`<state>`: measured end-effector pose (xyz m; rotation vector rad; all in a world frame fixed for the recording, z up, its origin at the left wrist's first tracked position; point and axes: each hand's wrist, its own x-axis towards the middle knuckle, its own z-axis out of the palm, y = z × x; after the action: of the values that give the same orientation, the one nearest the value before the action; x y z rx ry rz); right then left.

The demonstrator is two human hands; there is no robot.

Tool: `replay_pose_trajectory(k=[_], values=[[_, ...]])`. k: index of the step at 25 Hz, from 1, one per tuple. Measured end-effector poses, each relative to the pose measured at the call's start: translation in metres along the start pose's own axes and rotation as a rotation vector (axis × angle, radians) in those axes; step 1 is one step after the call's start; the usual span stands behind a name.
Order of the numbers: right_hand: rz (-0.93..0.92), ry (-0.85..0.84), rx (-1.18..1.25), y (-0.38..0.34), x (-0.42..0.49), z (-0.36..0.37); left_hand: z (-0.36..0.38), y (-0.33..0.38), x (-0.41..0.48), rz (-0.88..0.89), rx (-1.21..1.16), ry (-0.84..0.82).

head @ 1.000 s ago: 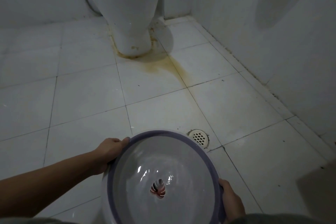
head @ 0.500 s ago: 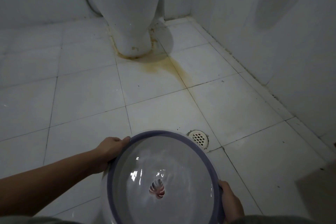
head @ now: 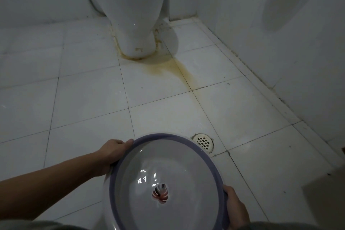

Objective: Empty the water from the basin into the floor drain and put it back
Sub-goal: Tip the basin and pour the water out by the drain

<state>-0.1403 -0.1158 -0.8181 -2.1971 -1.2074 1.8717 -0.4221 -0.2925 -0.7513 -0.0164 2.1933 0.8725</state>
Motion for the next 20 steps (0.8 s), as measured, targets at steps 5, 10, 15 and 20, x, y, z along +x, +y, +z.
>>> replay_pose_trajectory(k=[5, 10, 15, 20], values=[[0.018, 0.003, -0.001, -0.002, -0.002, -0.001, 0.0, 0.001, 0.0, 0.0, -0.005, -0.003], [0.004, 0.008, -0.025, -0.005, -0.006, -0.003, 0.0, 0.001, 0.0, 0.007, -0.007, -0.001], [-0.012, -0.018, -0.008, -0.007, -0.009, 0.0, 0.0, 0.001, 0.0, 0.006, -0.001, -0.007], [-0.072, -0.035, -0.051, -0.01, -0.012, 0.001, 0.0, 0.0, 0.0, -0.014, -0.025, -0.01]])
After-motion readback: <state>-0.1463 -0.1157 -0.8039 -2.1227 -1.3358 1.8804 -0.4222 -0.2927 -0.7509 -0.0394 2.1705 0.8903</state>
